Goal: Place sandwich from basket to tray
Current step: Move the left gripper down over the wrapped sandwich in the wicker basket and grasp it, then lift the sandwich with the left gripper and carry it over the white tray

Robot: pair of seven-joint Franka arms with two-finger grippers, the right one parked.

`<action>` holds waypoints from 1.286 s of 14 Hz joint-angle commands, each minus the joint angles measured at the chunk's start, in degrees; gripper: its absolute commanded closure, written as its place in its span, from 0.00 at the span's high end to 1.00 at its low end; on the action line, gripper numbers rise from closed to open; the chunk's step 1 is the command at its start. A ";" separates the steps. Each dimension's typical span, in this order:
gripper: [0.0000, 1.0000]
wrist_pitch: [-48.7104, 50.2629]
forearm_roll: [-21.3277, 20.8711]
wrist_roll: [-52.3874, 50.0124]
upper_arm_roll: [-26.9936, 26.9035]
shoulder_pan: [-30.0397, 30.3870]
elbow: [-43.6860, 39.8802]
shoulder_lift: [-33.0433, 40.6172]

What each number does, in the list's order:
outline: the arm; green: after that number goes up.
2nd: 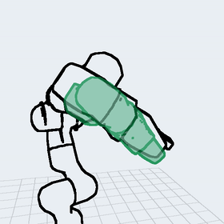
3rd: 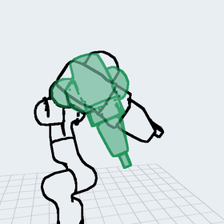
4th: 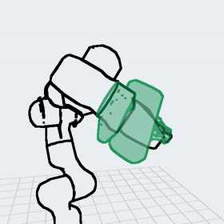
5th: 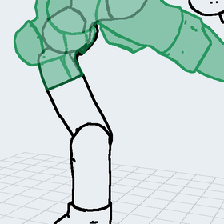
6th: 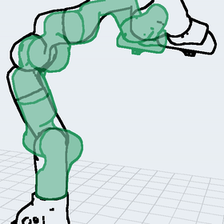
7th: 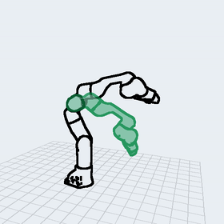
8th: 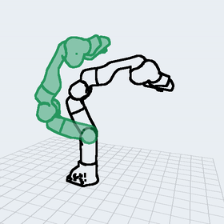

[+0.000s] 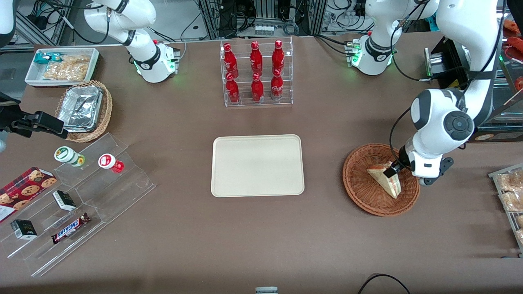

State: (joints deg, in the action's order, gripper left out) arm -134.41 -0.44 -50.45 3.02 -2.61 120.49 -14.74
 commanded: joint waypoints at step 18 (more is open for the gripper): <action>0.16 16.98 -0.70 10.80 1.99 -10.02 -18.24 -6.77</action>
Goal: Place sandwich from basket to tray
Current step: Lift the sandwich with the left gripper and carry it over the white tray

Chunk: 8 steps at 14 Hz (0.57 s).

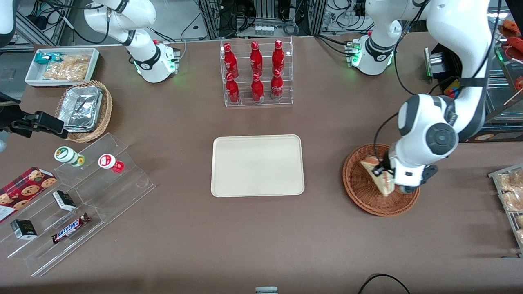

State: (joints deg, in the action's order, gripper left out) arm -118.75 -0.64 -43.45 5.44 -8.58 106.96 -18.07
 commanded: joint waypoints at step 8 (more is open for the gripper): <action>0.15 1.94 0.38 1.01 0.53 -21.19 -23.54 -18.56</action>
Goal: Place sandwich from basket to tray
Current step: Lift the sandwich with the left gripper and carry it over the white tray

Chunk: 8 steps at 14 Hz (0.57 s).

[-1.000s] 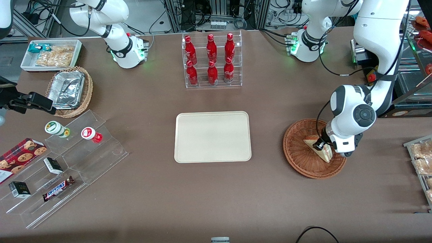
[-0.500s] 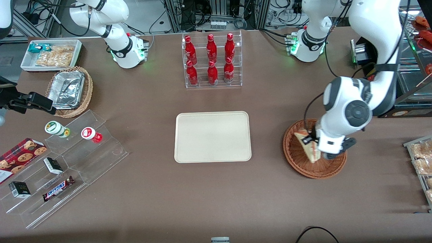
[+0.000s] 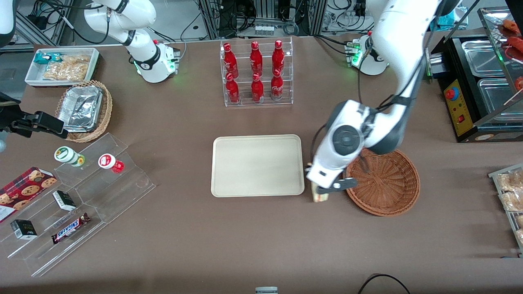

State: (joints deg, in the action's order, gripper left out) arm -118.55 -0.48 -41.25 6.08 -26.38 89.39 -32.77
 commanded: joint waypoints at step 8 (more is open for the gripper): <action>0.15 0.25 -0.84 -9.19 7.20 -9.29 -16.25 -13.36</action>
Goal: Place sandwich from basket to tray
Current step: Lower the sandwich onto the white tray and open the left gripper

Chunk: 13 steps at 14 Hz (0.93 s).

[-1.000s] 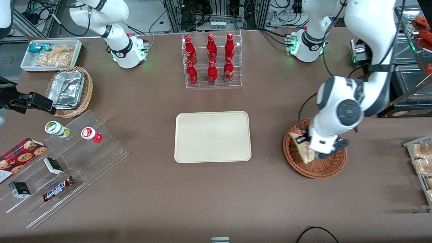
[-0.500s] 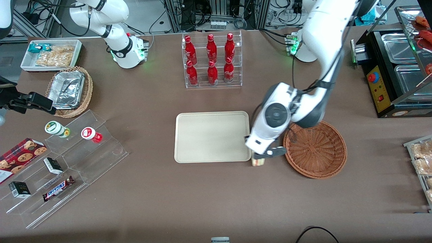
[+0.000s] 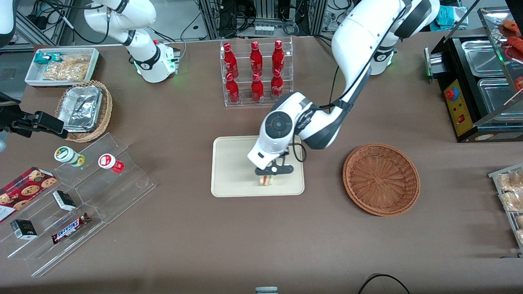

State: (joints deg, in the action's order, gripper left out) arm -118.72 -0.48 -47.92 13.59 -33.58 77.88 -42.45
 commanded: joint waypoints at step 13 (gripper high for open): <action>0.54 -1.69 -6.20 -10.09 -0.14 -4.30 -4.14 -6.41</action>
State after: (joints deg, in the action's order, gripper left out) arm -119.48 -5.66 -55.83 13.60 -36.85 75.10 -47.79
